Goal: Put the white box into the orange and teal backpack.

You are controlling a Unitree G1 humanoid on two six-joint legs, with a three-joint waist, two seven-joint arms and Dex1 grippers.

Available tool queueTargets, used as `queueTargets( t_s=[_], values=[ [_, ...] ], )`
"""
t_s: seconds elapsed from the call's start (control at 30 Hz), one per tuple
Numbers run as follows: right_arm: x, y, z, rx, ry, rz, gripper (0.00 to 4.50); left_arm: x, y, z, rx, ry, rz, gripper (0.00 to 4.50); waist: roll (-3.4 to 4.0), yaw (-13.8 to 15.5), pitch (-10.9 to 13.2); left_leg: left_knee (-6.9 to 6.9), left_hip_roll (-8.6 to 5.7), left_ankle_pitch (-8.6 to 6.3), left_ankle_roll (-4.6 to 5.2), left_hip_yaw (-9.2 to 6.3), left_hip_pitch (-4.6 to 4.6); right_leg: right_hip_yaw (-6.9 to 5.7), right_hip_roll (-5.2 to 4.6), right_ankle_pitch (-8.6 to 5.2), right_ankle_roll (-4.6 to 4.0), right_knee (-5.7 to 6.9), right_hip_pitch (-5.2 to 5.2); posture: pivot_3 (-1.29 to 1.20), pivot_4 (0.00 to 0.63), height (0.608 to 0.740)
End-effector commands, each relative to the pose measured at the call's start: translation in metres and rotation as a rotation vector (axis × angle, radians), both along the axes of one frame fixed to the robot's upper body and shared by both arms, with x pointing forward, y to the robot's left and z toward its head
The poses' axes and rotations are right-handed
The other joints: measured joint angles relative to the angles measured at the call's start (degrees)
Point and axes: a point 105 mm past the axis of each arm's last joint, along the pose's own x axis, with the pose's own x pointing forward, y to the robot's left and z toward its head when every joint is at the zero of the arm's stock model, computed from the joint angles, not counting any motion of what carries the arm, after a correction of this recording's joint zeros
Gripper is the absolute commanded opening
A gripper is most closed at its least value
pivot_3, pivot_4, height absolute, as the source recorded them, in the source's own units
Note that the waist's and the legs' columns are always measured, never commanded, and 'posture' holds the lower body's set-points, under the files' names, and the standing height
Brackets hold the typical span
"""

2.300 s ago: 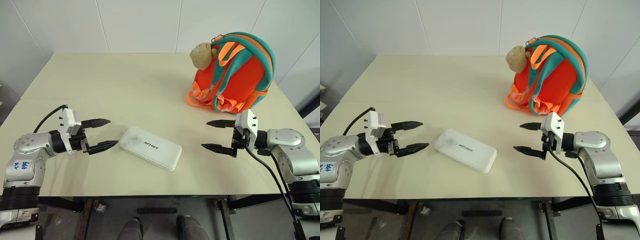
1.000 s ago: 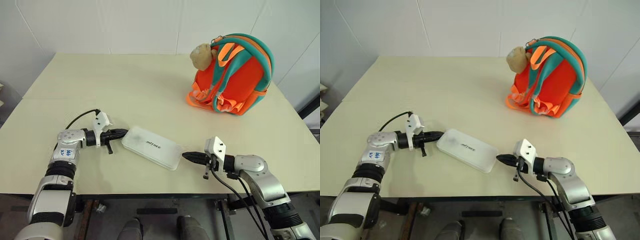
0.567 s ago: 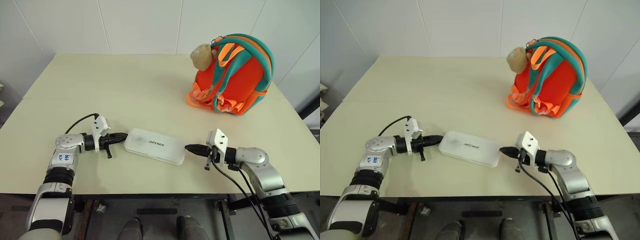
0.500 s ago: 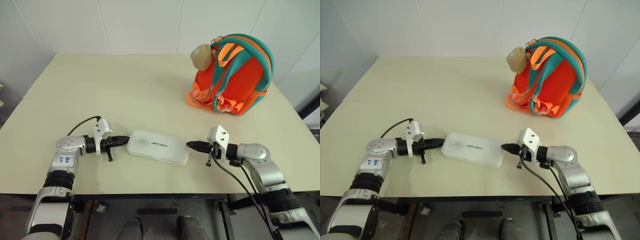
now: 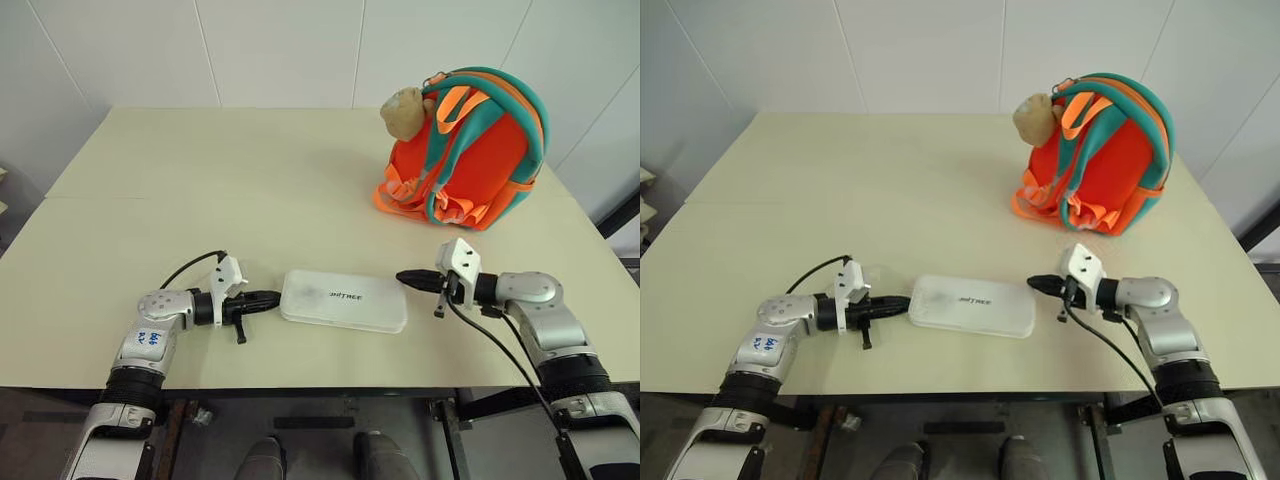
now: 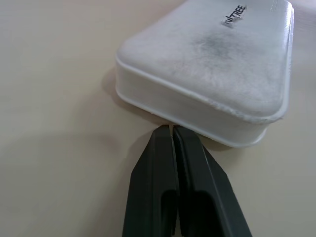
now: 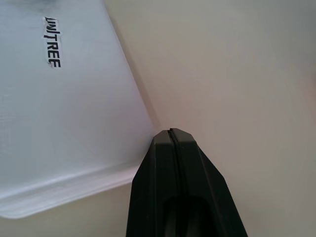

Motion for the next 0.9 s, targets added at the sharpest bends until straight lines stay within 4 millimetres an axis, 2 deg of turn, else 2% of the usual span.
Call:
queueTargets(
  t_s=[0.03,0.17,0.33,0.53,0.9],
  values=[
    [-0.008,-0.015,0.017,0.017,-0.041,-0.025,0.00,0.000,0.009,0.008,0.014,-0.029,0.012,0.11,0.00,0.00,0.00,0.00,0.00,0.00,0.00,0.00,0.00,0.00,0.00,0.00,0.00,0.00,0.01,0.00,0.150,0.740],
    [-0.017,-0.019,0.013,0.020,-0.012,-0.039,0.00,0.002,0.021,0.010,0.049,-0.022,0.032,0.11,0.00,-0.11,0.00,0.01,0.00,0.00,0.00,0.00,0.01,0.00,0.00,0.00,-0.01,0.00,0.02,0.00,0.150,0.740],
    [-0.031,-0.009,-0.001,0.042,0.047,-0.016,0.00,0.002,0.028,0.019,0.033,-0.023,0.030,0.11,0.00,-0.08,0.00,0.00,0.01,0.00,0.00,0.02,0.02,0.01,0.00,-0.02,-0.03,-0.01,0.01,0.00,0.150,0.740],
    [-0.041,0.008,-0.017,0.060,0.109,0.021,0.00,-0.001,0.016,0.028,-0.020,-0.030,-0.017,0.11,0.00,0.01,0.00,0.01,0.01,0.00,0.00,0.01,0.01,0.00,0.00,-0.02,-0.04,-0.01,0.02,0.00,0.150,0.740],
    [-0.042,0.020,-0.022,0.082,0.120,0.031,0.00,-0.002,-0.011,0.026,-0.064,-0.025,-0.064,0.11,0.00,0.03,0.00,0.02,0.01,0.00,0.00,0.02,0.02,0.00,0.00,-0.02,-0.03,-0.02,0.03,0.00,0.150,0.740]
  ],
)
